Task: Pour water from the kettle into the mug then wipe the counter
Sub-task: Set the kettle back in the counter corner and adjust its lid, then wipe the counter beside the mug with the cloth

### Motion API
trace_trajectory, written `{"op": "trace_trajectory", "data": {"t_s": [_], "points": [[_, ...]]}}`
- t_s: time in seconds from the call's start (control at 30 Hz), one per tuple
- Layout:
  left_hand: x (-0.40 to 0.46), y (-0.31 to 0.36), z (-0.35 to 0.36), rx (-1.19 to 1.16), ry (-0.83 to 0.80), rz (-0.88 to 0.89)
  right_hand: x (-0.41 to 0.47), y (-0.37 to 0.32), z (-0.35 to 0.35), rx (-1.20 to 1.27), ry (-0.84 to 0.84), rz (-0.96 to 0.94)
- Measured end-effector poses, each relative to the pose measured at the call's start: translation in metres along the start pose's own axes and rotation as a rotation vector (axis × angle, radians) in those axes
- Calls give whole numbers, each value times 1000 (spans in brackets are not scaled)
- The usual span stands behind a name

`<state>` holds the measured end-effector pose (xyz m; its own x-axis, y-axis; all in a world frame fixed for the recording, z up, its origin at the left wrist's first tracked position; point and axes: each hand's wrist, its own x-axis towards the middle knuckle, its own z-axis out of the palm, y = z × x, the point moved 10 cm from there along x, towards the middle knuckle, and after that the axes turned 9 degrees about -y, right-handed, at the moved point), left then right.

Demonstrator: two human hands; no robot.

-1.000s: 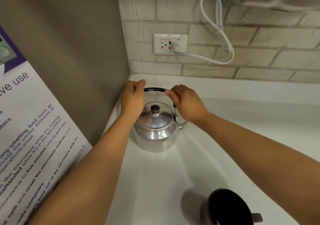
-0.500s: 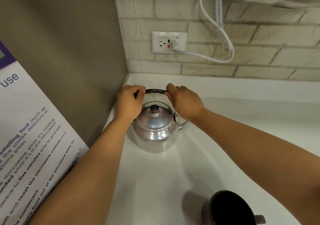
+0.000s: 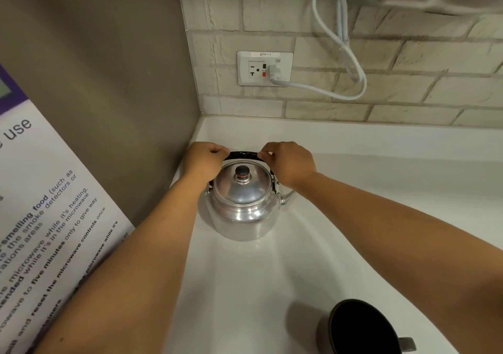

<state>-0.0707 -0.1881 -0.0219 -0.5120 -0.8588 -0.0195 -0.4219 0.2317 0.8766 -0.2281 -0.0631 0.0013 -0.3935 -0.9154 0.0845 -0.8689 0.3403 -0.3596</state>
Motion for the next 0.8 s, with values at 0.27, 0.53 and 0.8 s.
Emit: {"op": "trace_trajectory", "data": {"t_s": [0.27,0.53,0.8], "points": [[-14,9,-4,44,47,-19,-8,8,5,183,-177,144],[-97,72,-26,-32,224,257,-112,10,-73,398,85,73],[-226,56,57,-52,7,417,-306,75,-87,378,333,200]]}}
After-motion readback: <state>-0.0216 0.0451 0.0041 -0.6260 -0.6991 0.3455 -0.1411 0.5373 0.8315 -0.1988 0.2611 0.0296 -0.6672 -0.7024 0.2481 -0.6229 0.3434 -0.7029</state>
